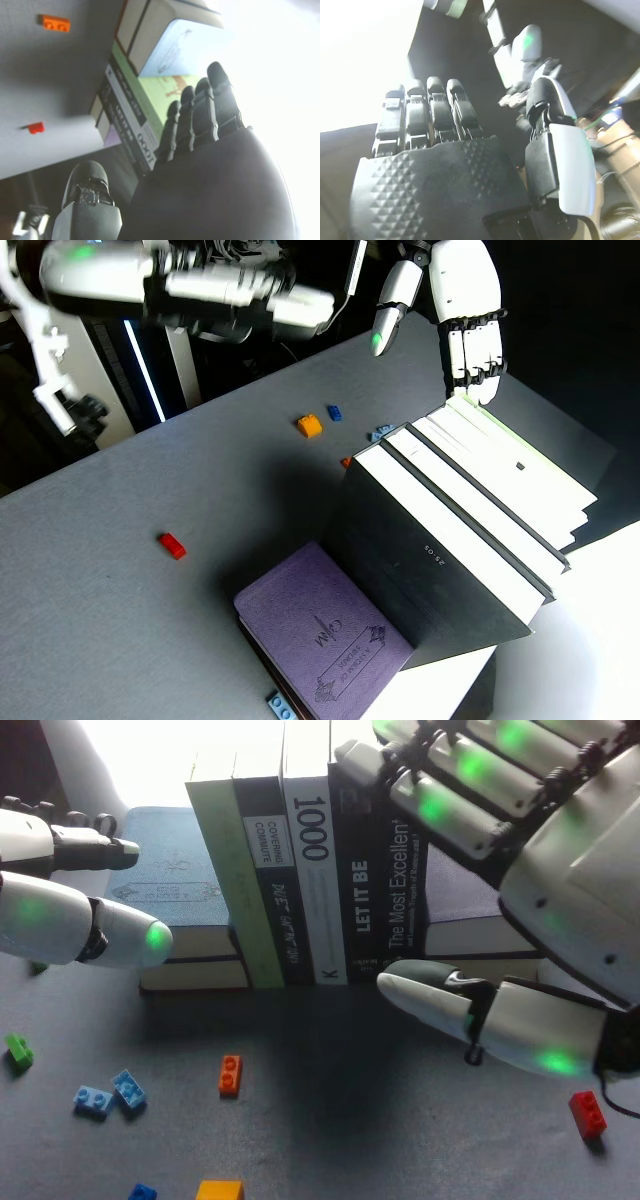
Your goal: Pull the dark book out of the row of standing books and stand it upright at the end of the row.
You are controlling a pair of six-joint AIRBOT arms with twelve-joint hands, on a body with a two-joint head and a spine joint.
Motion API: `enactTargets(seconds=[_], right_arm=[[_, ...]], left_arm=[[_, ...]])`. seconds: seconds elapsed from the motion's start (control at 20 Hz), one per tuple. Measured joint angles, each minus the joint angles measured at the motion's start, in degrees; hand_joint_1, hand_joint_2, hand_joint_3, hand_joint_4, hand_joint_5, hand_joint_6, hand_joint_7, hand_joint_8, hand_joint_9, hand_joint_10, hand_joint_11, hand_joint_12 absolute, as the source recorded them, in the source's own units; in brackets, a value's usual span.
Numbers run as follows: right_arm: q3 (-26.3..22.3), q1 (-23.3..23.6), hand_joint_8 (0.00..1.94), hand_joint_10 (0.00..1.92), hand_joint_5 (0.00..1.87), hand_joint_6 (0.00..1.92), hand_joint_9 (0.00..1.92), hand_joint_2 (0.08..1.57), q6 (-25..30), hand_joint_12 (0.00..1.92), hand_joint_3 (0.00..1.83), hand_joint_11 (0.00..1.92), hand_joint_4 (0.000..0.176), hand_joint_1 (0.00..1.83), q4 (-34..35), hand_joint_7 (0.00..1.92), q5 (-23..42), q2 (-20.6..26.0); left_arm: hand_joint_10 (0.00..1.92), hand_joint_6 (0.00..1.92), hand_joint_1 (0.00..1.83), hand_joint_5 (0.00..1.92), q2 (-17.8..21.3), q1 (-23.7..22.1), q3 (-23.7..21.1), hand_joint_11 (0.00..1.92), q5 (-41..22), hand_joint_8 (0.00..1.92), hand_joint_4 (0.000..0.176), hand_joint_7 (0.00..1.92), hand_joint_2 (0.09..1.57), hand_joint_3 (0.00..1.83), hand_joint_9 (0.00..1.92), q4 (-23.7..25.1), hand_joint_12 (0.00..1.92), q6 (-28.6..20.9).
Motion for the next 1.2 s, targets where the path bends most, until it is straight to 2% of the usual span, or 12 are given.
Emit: enactTargets(seconds=[0.1,0.15,0.3,0.45,0.55,0.6,0.75,0.8,0.9,1.0,1.05,1.2], right_arm=[[1.9,0.4,0.01,0.00,0.48,0.28,0.00,1.21,-1.4,0.00,0.02,0.00,0.021,0.00,0.2,0.14,-0.2,-2.1],[3.2,0.9,0.00,0.00,0.56,0.40,0.00,1.20,-1.6,0.00,0.01,0.00,0.026,0.00,0.6,0.16,-0.3,-3.5],[7.0,3.5,0.00,0.00,0.59,0.58,0.00,1.20,-3.6,0.00,0.00,0.00,0.000,0.00,0.9,0.15,0.7,-7.8],[9.0,5.5,0.00,0.00,0.53,0.61,0.00,1.19,-4.0,0.00,0.00,0.00,0.000,0.00,0.6,0.12,1.0,-10.3],[10.3,6.3,0.00,0.00,0.54,0.63,0.00,1.19,-4.9,0.00,0.00,0.00,0.000,0.00,0.5,0.10,0.8,-11.9],[11.2,6.6,0.00,0.00,0.55,0.63,0.00,1.20,-5.0,0.00,0.00,0.00,0.000,0.00,0.4,0.10,0.7,-12.8],[15.8,9.0,0.00,0.00,0.53,0.67,0.00,1.18,-5.5,0.00,0.00,0.00,0.000,0.00,0.5,0.08,-0.5,-15.7],[17.1,9.7,0.00,0.00,0.52,0.68,0.00,1.20,-5.5,0.00,0.00,0.00,0.000,0.00,0.6,0.09,-0.8,-16.7],[19.7,10.6,0.02,0.00,0.54,0.64,0.00,1.21,-5.5,0.00,0.01,0.00,0.000,0.00,0.4,0.16,-1.3,-18.6],[21.5,10.7,0.00,0.00,0.54,0.63,0.00,1.18,-5.7,0.00,0.00,0.00,0.000,0.00,0.5,0.13,-1.9,-19.8],[22.2,10.7,0.00,0.00,0.52,0.62,0.00,1.17,-5.9,0.00,0.00,0.00,0.006,0.00,0.6,0.11,-2.5,-20.3],[22.6,10.7,0.00,0.00,0.58,0.57,0.00,1.19,-6.7,0.00,0.00,0.00,0.000,0.00,4.3,0.14,-3.5,-20.9]], left_arm=[[0.00,0.00,0.00,0.02,0.0,0.0,0.0,0.00,-0.1,0.00,0.014,0.04,1.13,0.00,0.05,-0.2,0.28,0.0],[0.00,0.00,0.00,0.03,0.0,0.0,0.0,0.00,-0.1,0.00,0.029,0.07,1.09,0.00,0.05,-0.2,0.32,0.0],[0.01,0.01,0.00,0.07,0.0,0.0,0.0,0.00,-0.1,0.00,0.009,0.09,1.13,0.01,0.09,-0.1,0.35,0.0],[0.00,0.01,0.00,0.11,0.0,0.0,0.0,0.01,-0.1,0.01,0.002,0.12,1.11,0.00,0.11,-0.2,0.39,0.0],[0.00,0.00,0.00,0.06,0.0,0.0,0.0,0.00,-0.1,0.00,0.016,0.07,1.14,0.01,0.06,-0.1,0.34,0.5],[0.00,0.00,0.00,0.05,0.0,0.0,0.0,0.00,-0.2,0.00,0.014,0.06,1.14,0.01,0.05,-0.2,0.33,0.7],[0.00,0.00,0.00,0.08,0.0,0.0,0.0,0.00,-0.2,0.00,0.028,0.08,1.10,0.00,0.07,-0.1,0.40,0.8],[0.00,0.00,0.00,0.08,0.0,0.0,0.0,0.00,-0.2,0.00,0.005,0.07,1.13,0.01,0.07,-0.1,0.34,0.7],[0.01,0.00,0.00,0.07,0.0,0.0,0.0,0.00,-0.3,0.00,0.000,0.08,1.14,0.01,0.08,-0.2,0.32,0.7],[0.00,0.00,0.00,0.05,0.0,0.0,0.0,0.00,-0.3,0.00,0.015,0.06,1.12,0.00,0.06,-0.2,0.40,0.7],[0.00,0.00,0.00,0.03,0.0,0.0,0.2,0.00,-0.3,0.00,0.018,0.04,1.11,0.00,0.04,-0.2,0.38,0.6],[0.01,0.01,0.00,0.07,0.0,0.0,0.2,0.00,-0.3,0.01,0.026,0.10,1.12,0.00,0.10,-0.1,0.43,0.5]])
